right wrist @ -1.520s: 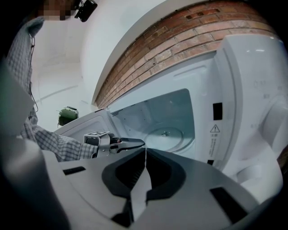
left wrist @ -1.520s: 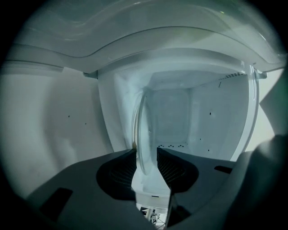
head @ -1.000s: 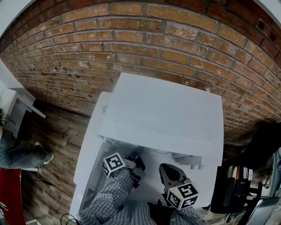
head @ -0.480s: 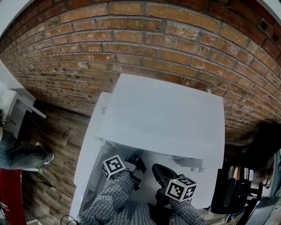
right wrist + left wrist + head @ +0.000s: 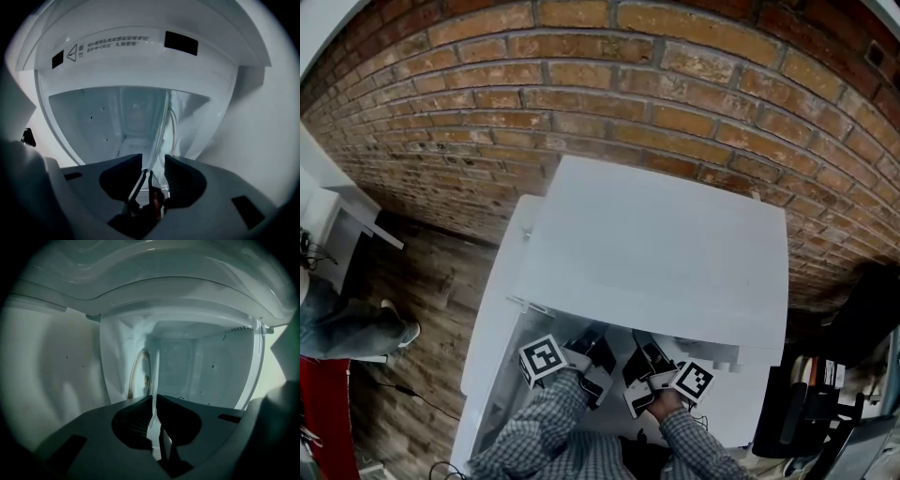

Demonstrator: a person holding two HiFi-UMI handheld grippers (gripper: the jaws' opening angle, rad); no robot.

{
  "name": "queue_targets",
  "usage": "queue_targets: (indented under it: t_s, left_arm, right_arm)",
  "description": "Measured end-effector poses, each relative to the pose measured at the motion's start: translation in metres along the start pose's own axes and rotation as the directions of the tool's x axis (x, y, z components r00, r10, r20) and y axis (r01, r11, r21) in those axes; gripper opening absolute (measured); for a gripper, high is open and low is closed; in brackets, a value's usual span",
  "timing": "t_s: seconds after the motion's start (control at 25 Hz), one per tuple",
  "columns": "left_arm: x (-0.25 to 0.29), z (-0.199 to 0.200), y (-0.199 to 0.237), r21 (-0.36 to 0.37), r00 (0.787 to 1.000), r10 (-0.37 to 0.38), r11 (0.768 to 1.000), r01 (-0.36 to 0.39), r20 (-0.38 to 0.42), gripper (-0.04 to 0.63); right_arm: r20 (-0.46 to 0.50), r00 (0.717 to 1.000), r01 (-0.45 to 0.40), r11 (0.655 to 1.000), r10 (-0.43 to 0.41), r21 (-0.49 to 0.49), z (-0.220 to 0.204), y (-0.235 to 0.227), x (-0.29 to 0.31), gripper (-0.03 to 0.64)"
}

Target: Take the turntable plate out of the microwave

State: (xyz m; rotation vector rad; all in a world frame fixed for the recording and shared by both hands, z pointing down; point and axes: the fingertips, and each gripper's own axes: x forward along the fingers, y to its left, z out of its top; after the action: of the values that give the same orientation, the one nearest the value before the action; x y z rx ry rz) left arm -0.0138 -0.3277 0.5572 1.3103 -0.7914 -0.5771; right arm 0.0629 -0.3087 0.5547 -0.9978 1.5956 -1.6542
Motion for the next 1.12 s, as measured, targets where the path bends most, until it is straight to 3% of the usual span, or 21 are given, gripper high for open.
queue_targets:
  t_s: [0.28, 0.48, 0.68, 0.88, 1.12]
  left_arm:
    - [0.005, 0.0, -0.019, -0.015, 0.993, -0.117, 0.993, 0.117, 0.003, 0.031]
    - [0.006, 0.003, -0.021, -0.026, 0.992, -0.123, 0.992, 0.124, 0.022, 0.031]
    - [0.006, 0.003, -0.008, 0.003, 0.998, -0.058, 0.998, 0.058, 0.023, 0.032]
    - [0.021, 0.009, -0.017, -0.009, 0.99, -0.134, 0.991, 0.135, 0.052, 0.04]
    - [0.036, 0.018, -0.014, -0.028, 0.982, -0.16, 0.986, 0.164, 0.103, 0.04]
  right_arm:
    - [0.088, 0.996, -0.022, 1.0, 0.021, 0.009, 0.023, 0.0, 0.012, 0.106]
    - [0.125, 0.992, -0.029, 0.997, 0.019, 0.077, 0.026, -0.001, 0.018, 0.06]
    - [0.108, 0.994, -0.01, 0.998, 0.002, 0.07, 0.025, -0.001, 0.018, 0.052]
    - [0.102, 0.995, -0.022, 0.997, 0.014, 0.077, 0.027, 0.001, 0.018, 0.051]
    - [0.091, 0.996, -0.012, 0.997, 0.006, 0.072, 0.025, 0.0, 0.016, 0.051]
